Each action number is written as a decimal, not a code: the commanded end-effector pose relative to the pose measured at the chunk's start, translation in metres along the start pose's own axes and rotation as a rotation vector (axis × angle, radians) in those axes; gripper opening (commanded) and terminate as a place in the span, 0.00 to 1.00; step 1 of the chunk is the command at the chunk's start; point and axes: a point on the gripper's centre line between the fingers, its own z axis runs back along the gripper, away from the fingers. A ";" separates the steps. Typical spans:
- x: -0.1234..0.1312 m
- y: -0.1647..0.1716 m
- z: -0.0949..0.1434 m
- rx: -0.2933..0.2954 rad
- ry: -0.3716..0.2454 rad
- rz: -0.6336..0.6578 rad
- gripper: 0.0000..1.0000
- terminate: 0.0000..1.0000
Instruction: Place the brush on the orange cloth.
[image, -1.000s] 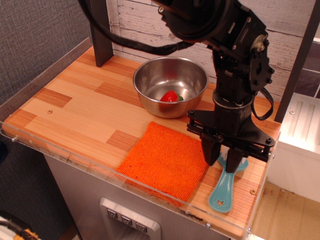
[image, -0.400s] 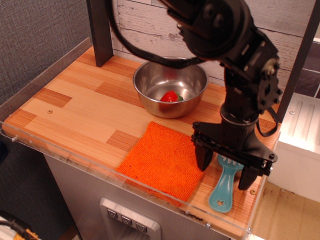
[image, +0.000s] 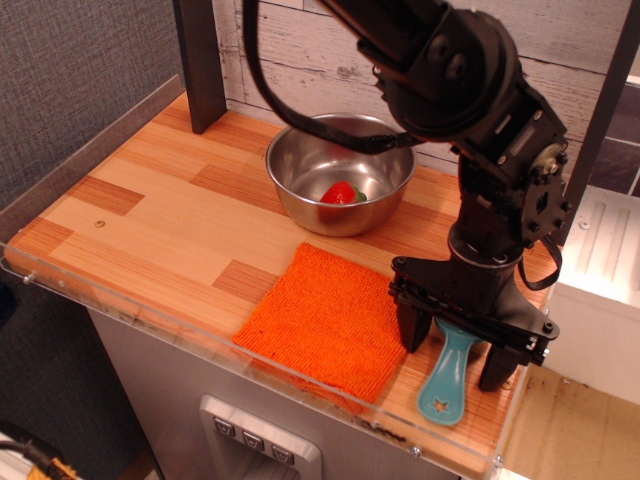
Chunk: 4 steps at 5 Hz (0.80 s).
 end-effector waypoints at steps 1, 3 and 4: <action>0.010 0.003 0.019 -0.045 -0.052 -0.007 0.00 0.00; 0.016 0.025 0.076 -0.134 -0.130 -0.001 0.00 0.00; 0.011 0.072 0.099 -0.116 -0.122 0.014 0.00 0.00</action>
